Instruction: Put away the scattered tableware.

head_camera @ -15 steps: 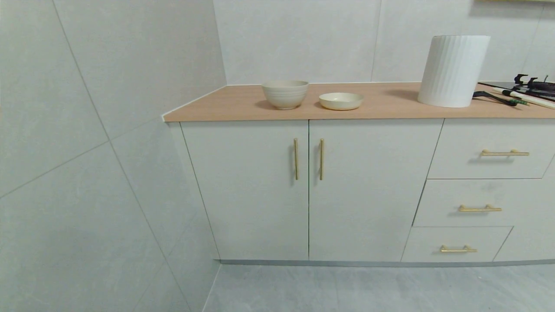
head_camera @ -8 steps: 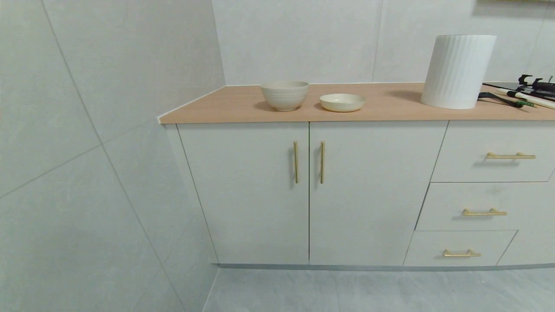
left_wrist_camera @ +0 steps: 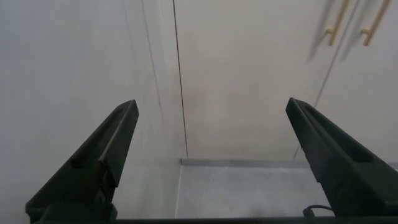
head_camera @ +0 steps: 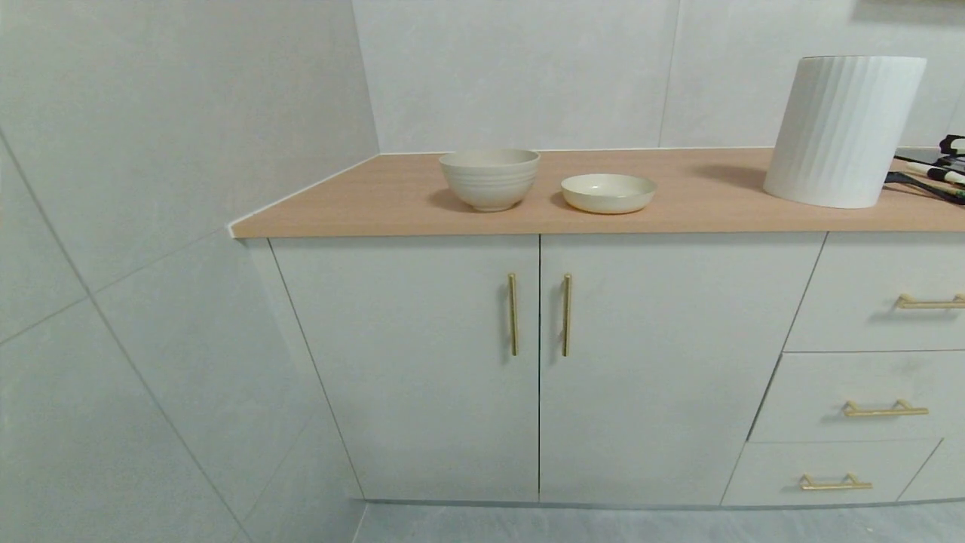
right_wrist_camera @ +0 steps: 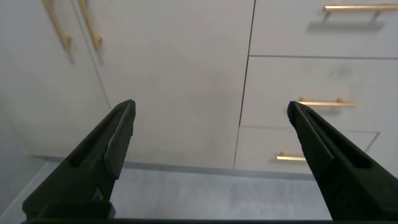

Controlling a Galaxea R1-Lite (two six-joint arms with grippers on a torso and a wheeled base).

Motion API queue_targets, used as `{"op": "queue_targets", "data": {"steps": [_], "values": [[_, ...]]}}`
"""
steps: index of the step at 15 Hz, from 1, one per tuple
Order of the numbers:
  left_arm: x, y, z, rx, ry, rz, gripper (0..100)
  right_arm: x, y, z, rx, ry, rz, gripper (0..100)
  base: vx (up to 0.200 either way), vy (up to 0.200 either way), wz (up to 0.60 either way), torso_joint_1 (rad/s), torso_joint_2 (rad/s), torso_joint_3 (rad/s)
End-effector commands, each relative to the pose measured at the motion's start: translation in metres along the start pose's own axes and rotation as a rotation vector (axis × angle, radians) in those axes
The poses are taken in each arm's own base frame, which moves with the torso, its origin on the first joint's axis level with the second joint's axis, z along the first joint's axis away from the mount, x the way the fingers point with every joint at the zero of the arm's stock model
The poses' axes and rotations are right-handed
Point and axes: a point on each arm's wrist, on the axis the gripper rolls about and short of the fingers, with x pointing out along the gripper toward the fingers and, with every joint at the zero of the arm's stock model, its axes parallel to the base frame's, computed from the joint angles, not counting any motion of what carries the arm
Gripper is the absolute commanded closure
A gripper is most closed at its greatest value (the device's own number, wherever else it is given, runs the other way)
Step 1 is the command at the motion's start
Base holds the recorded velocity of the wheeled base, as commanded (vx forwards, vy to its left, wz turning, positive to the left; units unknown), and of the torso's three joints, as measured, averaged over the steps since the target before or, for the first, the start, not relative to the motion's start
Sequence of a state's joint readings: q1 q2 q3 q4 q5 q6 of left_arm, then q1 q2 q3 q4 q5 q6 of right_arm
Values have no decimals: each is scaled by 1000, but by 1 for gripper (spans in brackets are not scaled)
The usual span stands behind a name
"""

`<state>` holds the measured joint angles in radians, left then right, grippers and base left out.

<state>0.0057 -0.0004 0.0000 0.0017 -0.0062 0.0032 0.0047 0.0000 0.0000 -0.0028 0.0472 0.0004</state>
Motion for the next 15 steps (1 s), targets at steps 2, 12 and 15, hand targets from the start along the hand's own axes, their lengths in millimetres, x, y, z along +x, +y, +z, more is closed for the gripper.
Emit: {"op": "queue_targets", "data": {"steps": [2, 12, 15], "values": [[0, 0, 0, 0, 0, 0, 0, 0, 0, 0, 0, 0, 0, 0, 0, 0, 0, 0, 0, 0], [0, 0, 0, 0, 0, 0, 0, -7, 0, 26, 32, -111, -7, 0, 0, 0, 0, 0, 0, 0], [0, 0, 0, 1, 0, 0, 0, -2, 3, 58, 119, -17, 180, 0, 0, 0, 0, 0, 0, 0]]}}
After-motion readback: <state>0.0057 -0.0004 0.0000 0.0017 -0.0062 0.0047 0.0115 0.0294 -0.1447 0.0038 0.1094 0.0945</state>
